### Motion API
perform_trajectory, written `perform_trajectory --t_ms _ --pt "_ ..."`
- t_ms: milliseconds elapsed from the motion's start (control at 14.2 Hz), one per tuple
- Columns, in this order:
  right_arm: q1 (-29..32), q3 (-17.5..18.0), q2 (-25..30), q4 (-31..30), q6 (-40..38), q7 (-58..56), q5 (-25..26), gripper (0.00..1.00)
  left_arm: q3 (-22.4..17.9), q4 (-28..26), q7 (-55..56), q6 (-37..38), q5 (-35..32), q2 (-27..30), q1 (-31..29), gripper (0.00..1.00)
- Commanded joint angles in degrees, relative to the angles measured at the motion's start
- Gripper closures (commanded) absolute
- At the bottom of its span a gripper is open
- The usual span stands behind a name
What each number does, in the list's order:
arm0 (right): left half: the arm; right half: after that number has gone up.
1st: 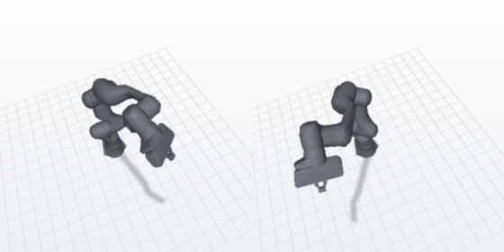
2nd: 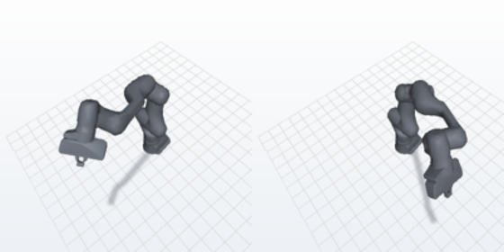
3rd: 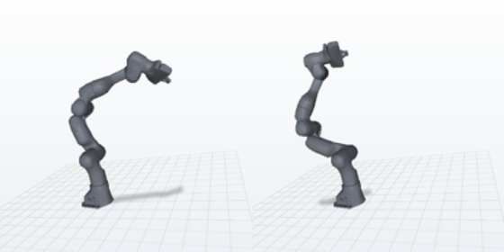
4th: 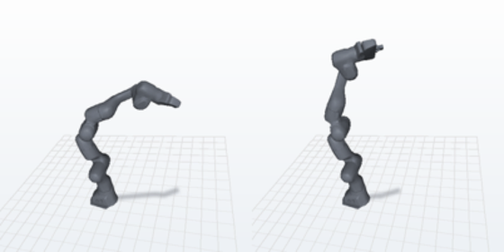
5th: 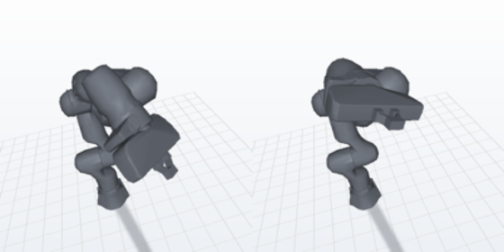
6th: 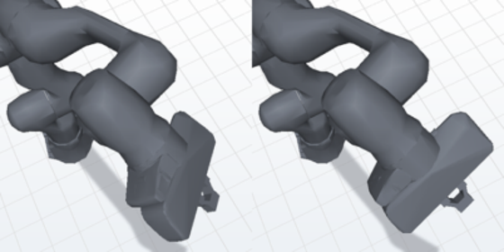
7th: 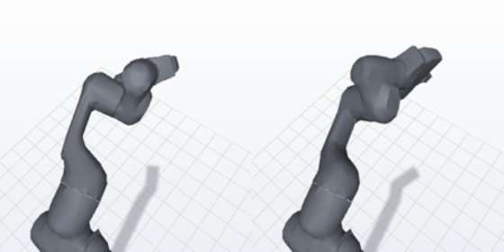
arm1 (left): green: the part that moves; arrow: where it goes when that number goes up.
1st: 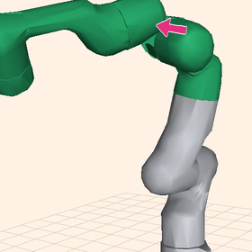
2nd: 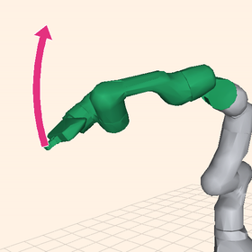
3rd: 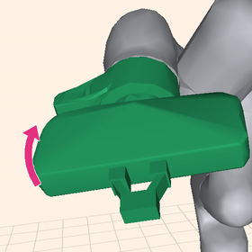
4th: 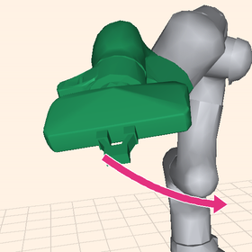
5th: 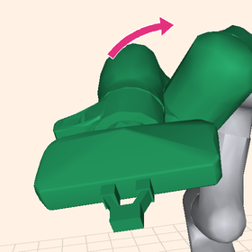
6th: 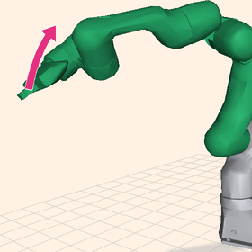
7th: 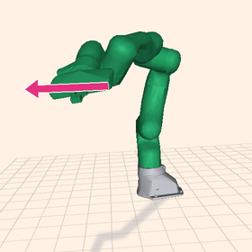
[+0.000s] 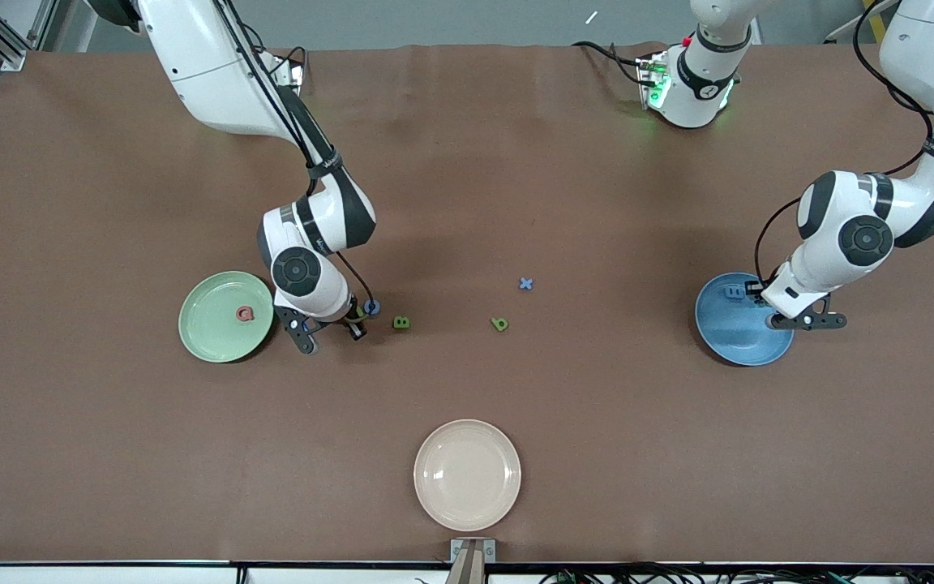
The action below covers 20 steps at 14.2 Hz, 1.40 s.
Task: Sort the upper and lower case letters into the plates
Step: 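Place u in blue plate with the left gripper while the right gripper places N, then reach blue x with the left gripper while the right gripper reaches blue G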
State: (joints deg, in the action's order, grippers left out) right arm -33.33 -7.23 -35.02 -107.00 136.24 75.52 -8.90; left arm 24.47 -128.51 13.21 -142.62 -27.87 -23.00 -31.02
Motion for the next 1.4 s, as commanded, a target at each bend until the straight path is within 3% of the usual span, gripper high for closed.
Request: perform_trajectory --t_ms 0,140,351,632,773,1124,1335 --pt "-0.51 -0.24 0.04 -0.67 -0.01 1.03 0.47 0.97 0.49 0.01 0.33 -1.08 -0.96 -0.55 -0.44 0.94" --pt "0.1 -0.24 0.22 -0.49 -0.8 0.68 0.47 1.0 0.49 0.01 0.33 -1.08 -0.96 -0.55 -0.53 0.94" --pt "2.46 -0.5 3.1 0.21 -6.31 -3.25 0.73 1.0 0.49 0.1 0.15 -1.08 -0.96 -0.56 -0.53 0.77" --pt "10.02 -0.42 9.35 -0.58 -14.76 -17.83 0.73 1.0 0.93 0.72 -0.11 -0.99 -0.96 0.06 -0.53 0.27" --pt "14.06 -0.5 11.11 -2.06 -16.44 -25.91 0.82 1.0 3.2 1.42 0.06 -0.38 -0.87 1.28 -0.53 0.01" --pt "22.34 -0.59 15.6 -13.03 -9.61 -42.55 2.14 0.99 13.82 4.75 0.94 10.67 -0.26 4.1 -0.53 0.0" --pt "22.78 -0.51 15.51 -18.84 -2.32 -44.06 2.14 0.99 21.03 5.9 14.43 13.33 -0.17 3.41 -0.27 0.0"
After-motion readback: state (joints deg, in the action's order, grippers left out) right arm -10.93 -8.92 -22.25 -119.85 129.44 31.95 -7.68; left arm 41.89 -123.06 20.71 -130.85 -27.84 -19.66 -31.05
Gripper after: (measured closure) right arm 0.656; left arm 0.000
